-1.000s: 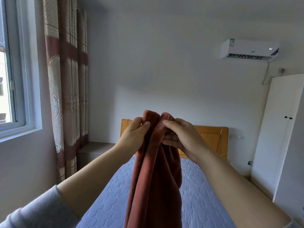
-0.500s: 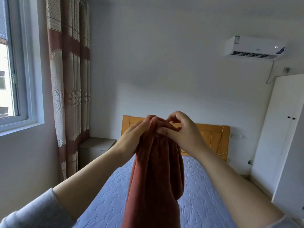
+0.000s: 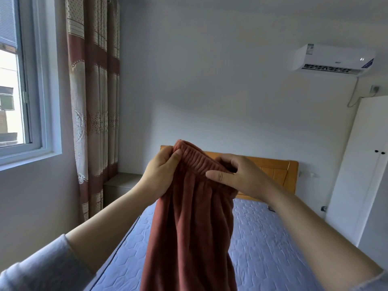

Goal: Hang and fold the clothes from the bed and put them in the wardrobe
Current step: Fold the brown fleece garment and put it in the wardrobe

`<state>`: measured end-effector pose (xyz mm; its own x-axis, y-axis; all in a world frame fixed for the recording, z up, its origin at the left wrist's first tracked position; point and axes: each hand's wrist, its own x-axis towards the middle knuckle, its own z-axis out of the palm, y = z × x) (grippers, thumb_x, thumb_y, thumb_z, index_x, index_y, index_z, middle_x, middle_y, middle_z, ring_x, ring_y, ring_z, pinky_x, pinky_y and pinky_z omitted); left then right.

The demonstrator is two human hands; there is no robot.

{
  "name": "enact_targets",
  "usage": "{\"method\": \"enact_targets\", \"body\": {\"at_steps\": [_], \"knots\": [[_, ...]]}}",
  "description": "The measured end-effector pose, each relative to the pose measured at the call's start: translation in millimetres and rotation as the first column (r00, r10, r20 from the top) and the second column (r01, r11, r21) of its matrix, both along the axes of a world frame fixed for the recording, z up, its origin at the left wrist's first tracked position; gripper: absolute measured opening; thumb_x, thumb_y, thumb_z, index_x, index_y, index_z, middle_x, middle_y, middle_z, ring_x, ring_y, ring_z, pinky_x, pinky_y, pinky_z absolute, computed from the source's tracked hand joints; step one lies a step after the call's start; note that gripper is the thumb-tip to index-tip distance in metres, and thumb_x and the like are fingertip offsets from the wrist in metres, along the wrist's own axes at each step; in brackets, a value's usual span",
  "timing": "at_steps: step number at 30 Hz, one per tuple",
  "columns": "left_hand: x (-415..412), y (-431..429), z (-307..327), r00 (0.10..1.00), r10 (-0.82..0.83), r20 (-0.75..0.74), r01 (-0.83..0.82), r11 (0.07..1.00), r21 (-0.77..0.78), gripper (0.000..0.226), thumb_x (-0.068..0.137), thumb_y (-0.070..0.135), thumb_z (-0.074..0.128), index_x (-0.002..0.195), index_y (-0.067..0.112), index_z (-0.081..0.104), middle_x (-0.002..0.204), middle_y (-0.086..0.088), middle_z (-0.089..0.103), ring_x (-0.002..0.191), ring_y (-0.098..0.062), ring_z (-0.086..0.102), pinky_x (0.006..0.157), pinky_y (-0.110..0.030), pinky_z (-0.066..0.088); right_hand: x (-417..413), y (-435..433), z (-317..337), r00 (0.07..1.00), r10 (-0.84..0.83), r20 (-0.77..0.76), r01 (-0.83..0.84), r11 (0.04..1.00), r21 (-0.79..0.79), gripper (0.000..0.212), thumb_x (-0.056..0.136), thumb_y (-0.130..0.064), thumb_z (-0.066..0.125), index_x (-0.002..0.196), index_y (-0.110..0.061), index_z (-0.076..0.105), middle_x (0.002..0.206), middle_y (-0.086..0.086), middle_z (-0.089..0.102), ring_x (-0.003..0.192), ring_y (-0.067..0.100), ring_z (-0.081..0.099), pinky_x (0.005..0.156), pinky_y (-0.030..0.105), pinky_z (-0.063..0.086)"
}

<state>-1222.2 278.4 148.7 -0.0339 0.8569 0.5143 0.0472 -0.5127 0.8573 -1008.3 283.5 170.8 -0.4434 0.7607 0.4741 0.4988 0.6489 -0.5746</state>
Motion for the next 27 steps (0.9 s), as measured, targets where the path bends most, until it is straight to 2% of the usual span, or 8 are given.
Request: {"method": "enact_targets", "body": {"at_steps": [2,5,11,14,18,20,23,27], "knots": [[-3,3,1,0.997,0.062,-0.051,-0.06,0.997,0.047,0.057,0.081,0.052,0.047,0.098,-0.002,0.053,0.085,-0.01,0.055,0.08,-0.021,0.049,0.091,-0.061,0.043,4,1,-2,1.0,0.012,0.026,-0.013,1.0,0.015,0.045,0.071,-0.064,0.071,0.097,-0.028,0.065,0.088,-0.001,0.069,0.08,0.019,0.069,0.066,0.039,0.059],[-7,4,3,0.997,0.069,-0.043,-0.067,0.996,0.054,0.056,0.081,0.052,0.048,0.099,-0.001,0.053,0.085,-0.009,0.053,0.081,-0.021,0.048,0.092,-0.06,0.043,7,-1,-5,1.0,-0.009,0.011,0.008,0.995,0.094,0.051,0.067,-0.064,0.075,0.109,-0.043,0.054,0.101,-0.02,0.064,0.092,0.001,0.066,0.072,0.02,0.055],[-11,-2,13,1.0,-0.004,0.005,0.003,0.998,0.065,0.055,0.082,0.047,0.051,0.103,-0.003,0.053,0.09,-0.01,0.052,0.087,-0.022,0.047,0.095,-0.059,0.042,14,5,-9,0.996,-0.07,0.05,0.062,0.988,0.144,0.043,0.069,-0.068,0.069,0.101,-0.04,0.065,0.109,-0.024,0.062,0.107,-0.006,0.055,0.095,0.025,0.042],[-12,-3,16,1.0,-0.005,-0.003,0.005,0.997,0.077,0.055,0.084,0.046,0.051,0.106,-0.005,0.053,0.092,-0.011,0.052,0.088,-0.023,0.047,0.098,-0.063,0.039,15,7,-7,0.989,-0.093,0.111,0.085,0.994,0.076,0.049,0.063,-0.077,0.064,0.093,-0.038,0.07,0.111,-0.025,0.057,0.105,-0.007,0.053,0.092,0.025,0.043],[-16,0,14,0.998,0.055,-0.03,-0.053,0.995,0.081,0.052,0.083,0.047,0.05,0.104,0.0,0.057,0.09,-0.011,0.055,0.087,-0.023,0.049,0.097,-0.062,0.04,19,8,3,0.984,-0.133,0.116,0.114,0.981,0.154,0.045,0.072,-0.066,0.068,0.072,-0.022,0.061,0.065,-0.019,0.054,0.06,-0.002,0.05,0.059,0.016,0.038],[-19,4,12,0.991,0.105,-0.081,-0.096,0.99,0.101,0.049,0.083,0.049,0.049,0.101,0.004,0.059,0.088,-0.009,0.057,0.085,-0.02,0.05,0.093,-0.057,0.044,22,6,11,0.993,-0.114,0.007,0.11,0.974,0.196,0.034,0.076,-0.049,0.075,0.065,-0.022,0.057,0.054,-0.015,0.049,0.051,-0.002,0.044,0.051,0.011,0.035],[-22,6,13,0.983,0.143,-0.118,-0.129,0.985,0.118,0.047,0.083,0.049,0.05,0.099,0.006,0.06,0.085,-0.004,0.057,0.082,-0.018,0.05,0.086,-0.051,0.047,20,5,19,0.975,-0.044,-0.217,0.081,0.983,0.163,0.026,0.075,-0.03,0.081,0.074,-0.02,0.057,0.062,-0.012,0.052,0.057,0.003,0.05,0.053,0.015,0.043],[-25,4,21,0.998,-0.005,-0.058,0.007,0.999,0.045,0.027,0.09,0.04,0.059,0.102,0.016,0.063,0.093,-0.003,0.064,0.091,-0.021,0.057,0.083,-0.038,0.048,11,3,17,0.878,0.012,-0.479,0.023,0.998,0.067,0.032,0.074,-0.018,0.083,0.093,-0.02,0.058,0.075,0.0,0.064,0.067,0.012,0.064,0.06,0.024,0.053]]}}
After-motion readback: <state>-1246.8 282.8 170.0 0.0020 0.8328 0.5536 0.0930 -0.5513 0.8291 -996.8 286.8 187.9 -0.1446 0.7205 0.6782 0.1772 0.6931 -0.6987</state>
